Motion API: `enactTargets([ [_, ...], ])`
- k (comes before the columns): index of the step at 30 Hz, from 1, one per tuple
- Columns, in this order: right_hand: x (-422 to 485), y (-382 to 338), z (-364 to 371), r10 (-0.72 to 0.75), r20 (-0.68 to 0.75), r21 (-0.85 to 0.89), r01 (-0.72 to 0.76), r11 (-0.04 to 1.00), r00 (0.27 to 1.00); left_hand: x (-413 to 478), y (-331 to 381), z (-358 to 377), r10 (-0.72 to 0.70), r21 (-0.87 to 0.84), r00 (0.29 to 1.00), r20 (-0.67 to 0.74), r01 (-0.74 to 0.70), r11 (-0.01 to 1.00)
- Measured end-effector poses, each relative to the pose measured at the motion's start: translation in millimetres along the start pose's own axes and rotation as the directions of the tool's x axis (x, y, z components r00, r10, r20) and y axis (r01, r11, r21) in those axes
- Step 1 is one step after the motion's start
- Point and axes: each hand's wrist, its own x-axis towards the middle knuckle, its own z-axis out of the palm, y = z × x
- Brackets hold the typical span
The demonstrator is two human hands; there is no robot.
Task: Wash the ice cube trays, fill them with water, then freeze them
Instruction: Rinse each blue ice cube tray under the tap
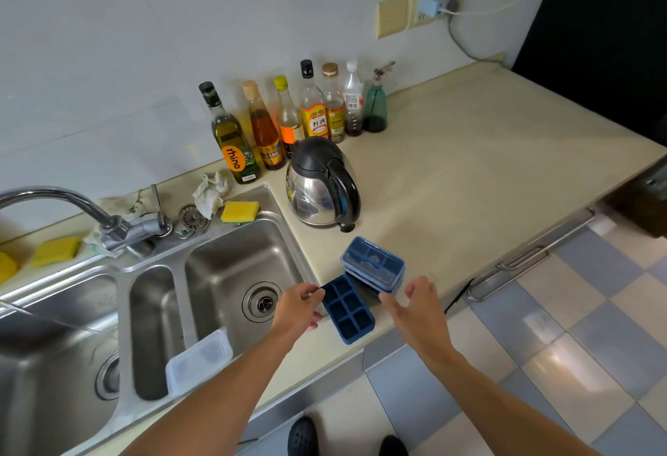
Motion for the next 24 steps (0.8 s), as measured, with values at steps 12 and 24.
enactTargets([
  [12,34,-46,-5,-0.260,0.230,-0.522,0.344,0.781,0.938,1,7,-27,-0.017,-0.119,0.981,0.193,0.040,0.992],
  [24,14,-103,20,-0.269,0.013,-0.438,0.247,0.864,0.963,33,15,-80,0.084,-0.167,0.954,0.289,-0.036,0.985],
])
